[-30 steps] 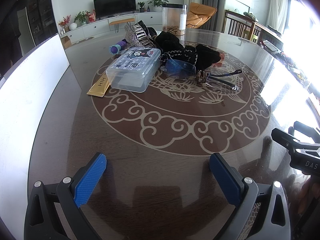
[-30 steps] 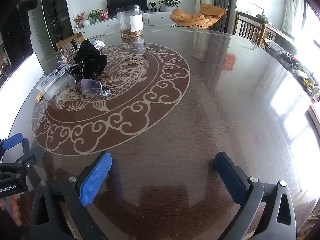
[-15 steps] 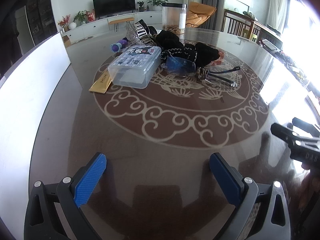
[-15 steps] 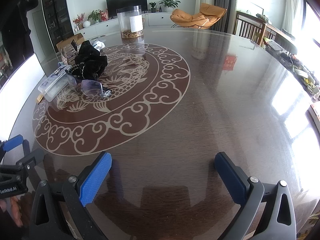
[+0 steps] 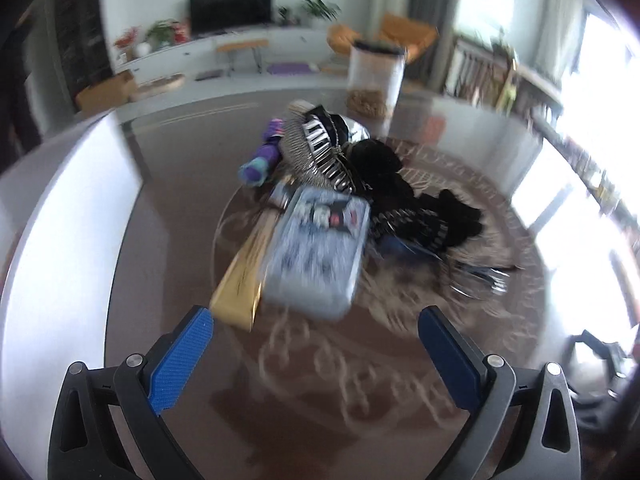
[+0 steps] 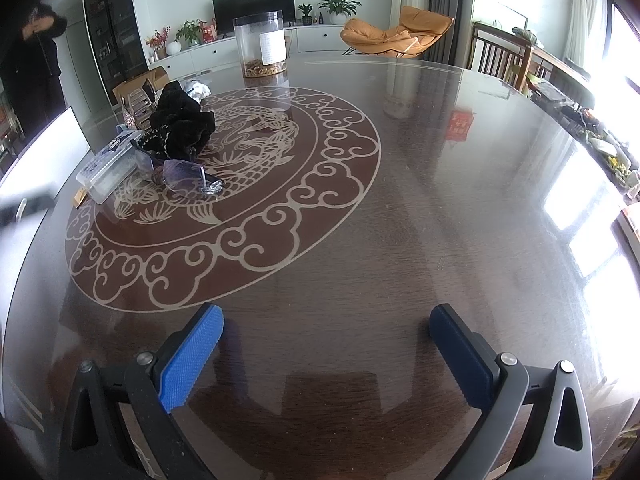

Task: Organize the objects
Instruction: 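Move the left tool toward the clear plastic box, then grasp the clear plastic Kuromi box with the left tool and lift it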

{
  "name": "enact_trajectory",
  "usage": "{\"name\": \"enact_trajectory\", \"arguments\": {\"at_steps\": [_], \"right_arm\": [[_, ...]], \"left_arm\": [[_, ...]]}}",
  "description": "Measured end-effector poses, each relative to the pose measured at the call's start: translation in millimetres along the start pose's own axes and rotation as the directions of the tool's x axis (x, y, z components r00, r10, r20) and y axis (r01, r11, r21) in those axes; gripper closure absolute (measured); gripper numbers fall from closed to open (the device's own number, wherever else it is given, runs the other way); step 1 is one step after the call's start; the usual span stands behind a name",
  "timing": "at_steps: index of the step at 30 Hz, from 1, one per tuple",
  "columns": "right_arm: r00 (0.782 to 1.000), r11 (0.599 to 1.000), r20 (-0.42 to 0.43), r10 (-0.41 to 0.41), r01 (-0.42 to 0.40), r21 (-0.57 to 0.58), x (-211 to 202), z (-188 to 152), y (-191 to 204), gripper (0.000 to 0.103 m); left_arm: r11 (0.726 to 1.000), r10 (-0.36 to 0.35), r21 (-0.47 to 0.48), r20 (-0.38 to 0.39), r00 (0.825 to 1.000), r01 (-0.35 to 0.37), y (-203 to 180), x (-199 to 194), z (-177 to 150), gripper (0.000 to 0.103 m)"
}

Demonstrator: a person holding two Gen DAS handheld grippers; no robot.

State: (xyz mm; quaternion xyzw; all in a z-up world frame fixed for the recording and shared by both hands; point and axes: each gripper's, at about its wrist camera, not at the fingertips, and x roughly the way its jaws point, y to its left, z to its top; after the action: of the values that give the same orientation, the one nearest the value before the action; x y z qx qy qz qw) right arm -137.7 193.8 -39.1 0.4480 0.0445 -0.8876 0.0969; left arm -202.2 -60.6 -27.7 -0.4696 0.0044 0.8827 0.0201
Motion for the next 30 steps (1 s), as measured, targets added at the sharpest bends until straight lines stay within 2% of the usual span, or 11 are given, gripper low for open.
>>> {"name": "enact_trajectory", "arguments": {"at_steps": [1,2,3,5,9,17,20,22,25,27,30], "right_arm": [[1.0,1.0,0.0,0.0,0.0,0.0,-0.1,-0.2,-0.8,0.0],[1.0,1.0,0.0,0.0,0.0,0.0,-0.1,-0.2,-0.8,0.0],[1.0,1.0,0.0,0.001,-0.001,0.0,0.0,-0.1,-0.1,0.0],[1.0,1.0,0.0,0.002,-0.002,0.001,0.1,0.1,-0.6,0.0],[1.0,1.0,0.0,0.0,0.0,-0.001,0.3,0.2,0.1,0.0],[1.0,1.0,-0.001,-0.001,0.001,-0.003,0.7,0.6,0.4,0.0],[1.0,1.0,0.0,0.001,-0.001,-0.002,1.0,1.2,0.1,0.0],[1.0,1.0,0.0,0.002,-0.002,-0.001,1.2,1.5,0.7,0.0],[1.0,1.0,0.001,0.005,-0.005,0.001,1.5,2.3,1.6,0.0],[1.0,1.0,0.003,-0.002,0.002,0.01,1.5,2.6,1.4,0.0],[1.0,1.0,0.007,0.004,-0.005,0.019,1.9,2.7,-0.3,0.0]], "left_arm": [[0.998,0.031,0.056,-0.024,0.999,-0.03,-5.5,13.1,10.6,0.0],[0.993,0.06,0.104,-0.034,0.998,-0.056,-10.7,23.3,18.5,0.006],[0.99,0.073,0.126,-0.039,0.997,-0.068,-14.9,28.1,21.0,0.021],[0.985,0.096,0.15,-0.056,0.994,-0.087,-19.3,40.3,25.9,0.041],[0.991,0.096,0.094,-0.011,0.995,-0.095,-21.4,18.2,4.5,0.041],[0.998,0.065,-0.016,0.017,0.998,-0.065,-25.6,-58.0,-104.1,0.04],[1.0,0.023,0.021,-0.013,1.0,-0.023,-27.6,-52.3,-109.6,0.019],[0.998,0.03,0.063,-0.034,0.999,-0.028,-33.8,-39.5,-107.1,0.016],[0.999,0.02,0.045,0.001,1.0,-0.02,-27.9,-33.7,-106.9,0.001],[1.0,0.006,0.002,0.012,1.0,-0.006,-23.1,-32.2,-109.0,0.0],[1.0,0.01,0.0,0.015,1.0,-0.01,-22.7,-34.2,-108.9,0.0]]}}
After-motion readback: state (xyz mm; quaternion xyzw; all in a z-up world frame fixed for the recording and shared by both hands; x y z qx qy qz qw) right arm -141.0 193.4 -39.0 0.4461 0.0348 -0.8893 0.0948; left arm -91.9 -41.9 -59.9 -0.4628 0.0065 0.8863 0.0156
